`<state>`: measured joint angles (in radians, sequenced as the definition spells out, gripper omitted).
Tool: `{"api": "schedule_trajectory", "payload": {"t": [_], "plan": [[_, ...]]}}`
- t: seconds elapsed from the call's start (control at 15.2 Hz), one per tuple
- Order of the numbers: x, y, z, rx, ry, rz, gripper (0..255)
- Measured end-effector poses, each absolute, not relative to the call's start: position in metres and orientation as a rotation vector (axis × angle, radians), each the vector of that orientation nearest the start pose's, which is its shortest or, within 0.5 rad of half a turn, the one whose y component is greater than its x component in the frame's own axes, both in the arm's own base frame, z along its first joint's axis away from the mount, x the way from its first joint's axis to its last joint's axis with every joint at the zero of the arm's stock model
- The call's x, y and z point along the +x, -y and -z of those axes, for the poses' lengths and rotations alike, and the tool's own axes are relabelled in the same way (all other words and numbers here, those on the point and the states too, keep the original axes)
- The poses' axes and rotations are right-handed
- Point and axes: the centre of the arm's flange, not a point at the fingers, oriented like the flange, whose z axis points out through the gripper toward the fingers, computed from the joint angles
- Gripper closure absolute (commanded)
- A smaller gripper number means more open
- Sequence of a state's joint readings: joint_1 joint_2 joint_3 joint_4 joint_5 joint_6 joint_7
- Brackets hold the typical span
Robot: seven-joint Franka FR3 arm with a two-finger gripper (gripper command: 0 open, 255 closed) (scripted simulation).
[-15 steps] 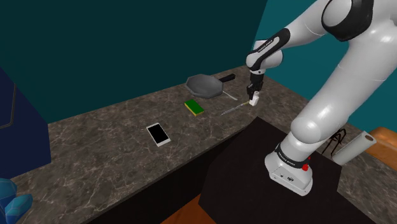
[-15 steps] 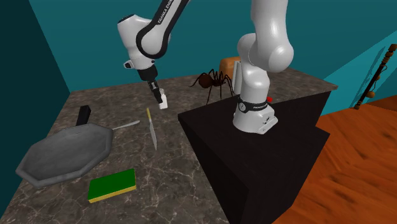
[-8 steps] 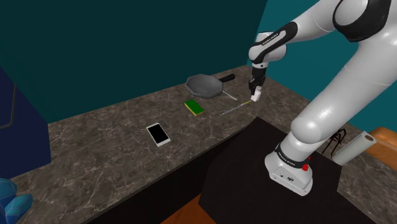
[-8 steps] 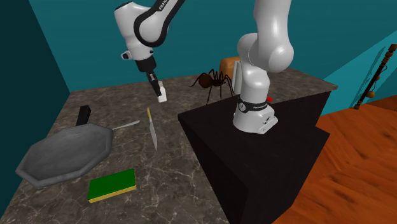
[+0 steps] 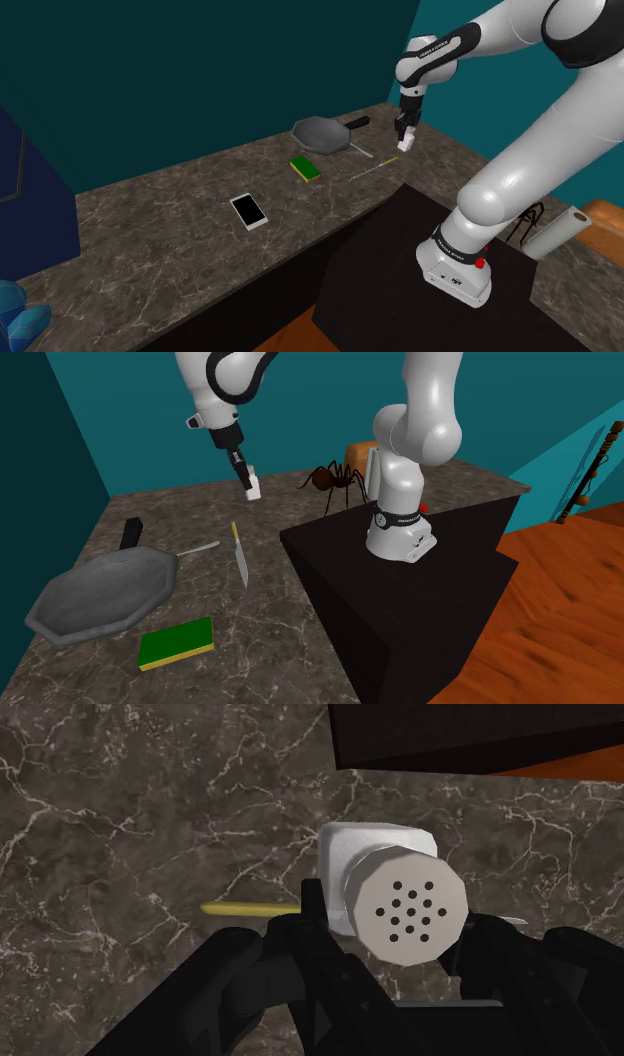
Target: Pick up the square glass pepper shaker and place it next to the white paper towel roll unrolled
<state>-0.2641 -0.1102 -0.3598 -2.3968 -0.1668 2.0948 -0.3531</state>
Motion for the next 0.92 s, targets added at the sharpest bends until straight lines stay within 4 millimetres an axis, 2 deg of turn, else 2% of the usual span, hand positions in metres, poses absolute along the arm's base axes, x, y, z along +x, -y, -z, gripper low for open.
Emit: {"api": "schedule_trajectory", "payload": {"t": [0.92], "plan": [[0.367,0.274,-0.416,-3.106,-0.260,-0.343,255]]}}
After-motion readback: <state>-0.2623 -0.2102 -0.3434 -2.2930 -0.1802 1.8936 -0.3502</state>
